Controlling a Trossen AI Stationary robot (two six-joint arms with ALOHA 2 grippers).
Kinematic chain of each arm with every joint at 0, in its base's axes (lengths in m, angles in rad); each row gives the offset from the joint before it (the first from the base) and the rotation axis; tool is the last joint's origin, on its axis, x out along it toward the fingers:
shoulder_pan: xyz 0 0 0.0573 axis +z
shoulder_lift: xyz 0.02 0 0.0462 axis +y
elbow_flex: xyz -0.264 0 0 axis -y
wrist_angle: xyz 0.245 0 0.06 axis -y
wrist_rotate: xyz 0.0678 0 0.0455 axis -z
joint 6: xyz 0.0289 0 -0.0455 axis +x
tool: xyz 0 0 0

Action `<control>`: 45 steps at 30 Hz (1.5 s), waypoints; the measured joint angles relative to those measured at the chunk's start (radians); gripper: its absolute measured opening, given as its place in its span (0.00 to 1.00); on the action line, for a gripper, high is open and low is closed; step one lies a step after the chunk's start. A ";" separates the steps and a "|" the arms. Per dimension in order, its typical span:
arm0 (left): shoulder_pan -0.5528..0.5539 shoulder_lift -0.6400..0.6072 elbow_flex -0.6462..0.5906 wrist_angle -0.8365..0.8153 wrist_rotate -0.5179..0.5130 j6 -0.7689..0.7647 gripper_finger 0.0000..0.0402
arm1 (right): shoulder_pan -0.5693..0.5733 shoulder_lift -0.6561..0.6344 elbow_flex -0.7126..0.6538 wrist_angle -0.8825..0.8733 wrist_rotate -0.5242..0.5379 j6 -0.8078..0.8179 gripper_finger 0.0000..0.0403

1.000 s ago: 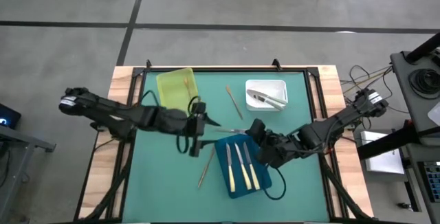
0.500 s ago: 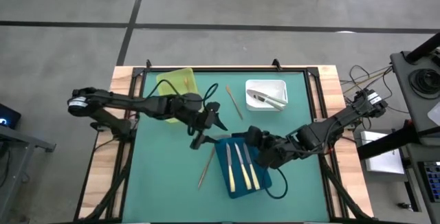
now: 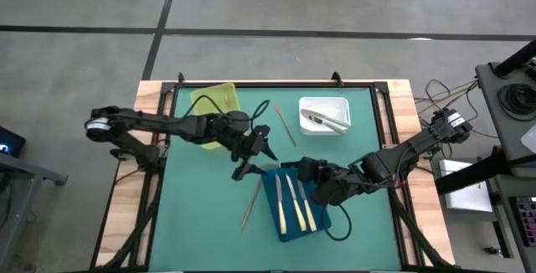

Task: Sort silverware by color (type)
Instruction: Put the green knife into the white bin

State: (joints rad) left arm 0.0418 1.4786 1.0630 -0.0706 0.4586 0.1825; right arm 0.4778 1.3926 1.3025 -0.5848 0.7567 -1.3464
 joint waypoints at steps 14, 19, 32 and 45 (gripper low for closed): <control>0.000 0.114 0.000 0.144 0.108 -0.088 0.58 | 0.000 0.000 0.000 0.021 0.003 -0.091 0.02; 0.000 0.112 0.000 0.158 0.130 -0.095 0.42 | 0.000 0.000 0.000 0.022 0.003 -0.094 0.02; -0.009 0.106 0.000 0.169 0.016 -0.094 0.05 | 0.000 0.000 0.002 0.007 0.007 -0.108 0.02; -0.009 0.106 -0.001 0.200 -0.004 -0.095 0.05 | 0.000 -0.001 0.002 0.013 0.011 -0.090 0.07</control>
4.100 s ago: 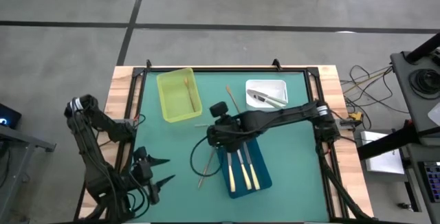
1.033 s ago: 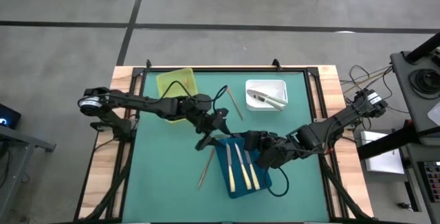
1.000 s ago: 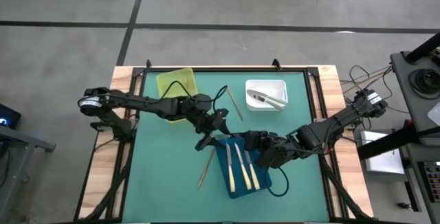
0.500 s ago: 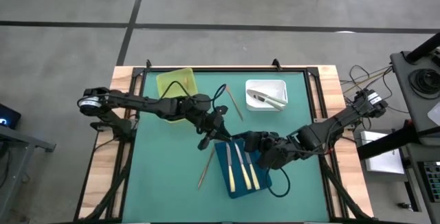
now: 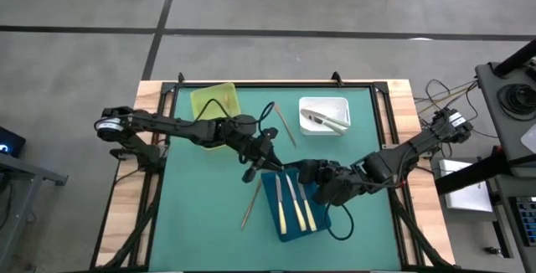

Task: Sort silverware by color (type)
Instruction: Put the green knife into the white bin

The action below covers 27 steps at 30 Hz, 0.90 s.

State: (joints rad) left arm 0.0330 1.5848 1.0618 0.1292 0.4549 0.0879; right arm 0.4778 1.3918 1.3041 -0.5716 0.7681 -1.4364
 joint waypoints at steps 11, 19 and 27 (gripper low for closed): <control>-0.013 0.000 0.002 0.072 -0.005 -0.046 0.03 | -0.001 0.001 0.000 0.030 -0.010 0.003 0.14; -0.012 0.000 0.002 0.076 0.020 -0.072 0.03 | 0.000 0.000 0.000 0.046 0.010 0.000 0.15; -0.013 -0.002 0.002 0.079 0.036 -0.141 0.03 | -0.001 -0.003 -0.001 0.066 0.019 0.056 0.15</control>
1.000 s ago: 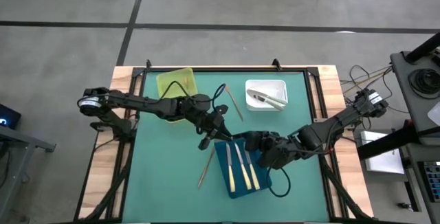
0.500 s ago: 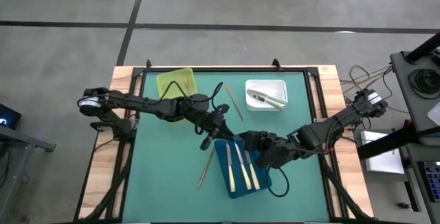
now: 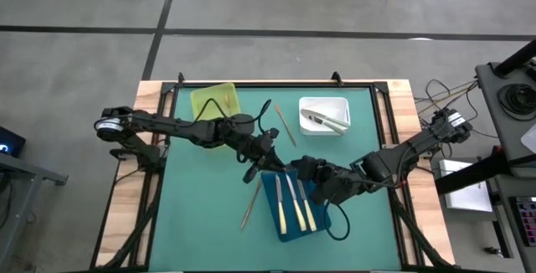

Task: Sort silverware by color (type)
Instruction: Put the green knife into the white bin

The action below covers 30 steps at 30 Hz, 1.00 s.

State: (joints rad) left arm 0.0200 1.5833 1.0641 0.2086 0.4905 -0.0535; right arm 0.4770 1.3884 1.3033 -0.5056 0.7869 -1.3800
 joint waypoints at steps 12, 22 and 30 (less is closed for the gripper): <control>0.000 0.000 -0.003 0.035 0.056 -0.112 0.03 | 0.000 -0.027 -0.001 0.046 0.048 0.005 0.15; -0.002 -0.002 -0.006 0.042 0.079 -0.145 0.03 | 0.000 -0.075 -0.001 0.048 0.123 0.046 0.15; 0.001 -0.011 -0.006 0.042 0.071 -0.170 0.03 | -0.003 -0.152 -0.001 0.054 0.207 0.152 0.15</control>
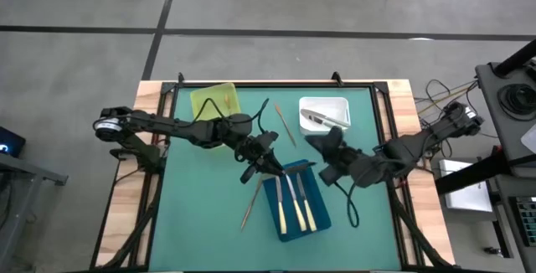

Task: Sort silverware by color (type)
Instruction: Put the green knife into the white bin

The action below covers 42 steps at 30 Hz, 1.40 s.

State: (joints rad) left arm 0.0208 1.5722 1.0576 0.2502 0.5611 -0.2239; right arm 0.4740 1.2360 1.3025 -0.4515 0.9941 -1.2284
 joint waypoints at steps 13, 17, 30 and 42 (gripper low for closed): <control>0.018 -0.114 0.000 -0.013 -0.081 0.038 0.03 | -0.088 -0.180 0.000 -0.007 0.029 0.522 0.15; 0.017 -0.182 0.000 -0.075 -0.247 0.127 0.03 | -0.126 -0.225 0.000 -0.053 0.003 0.838 0.15; 0.001 -0.161 -0.006 0.124 -0.520 0.270 0.03 | -0.228 -0.267 -0.370 0.358 -0.429 1.209 0.11; 0.000 -0.108 -0.006 0.149 -0.624 0.290 0.03 | -0.231 -0.264 -0.656 0.999 -0.453 1.315 0.26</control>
State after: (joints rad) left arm 0.0212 1.4647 1.0512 0.3997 -0.0624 0.0666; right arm 0.2432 0.9718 0.6464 0.5478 0.5411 0.0865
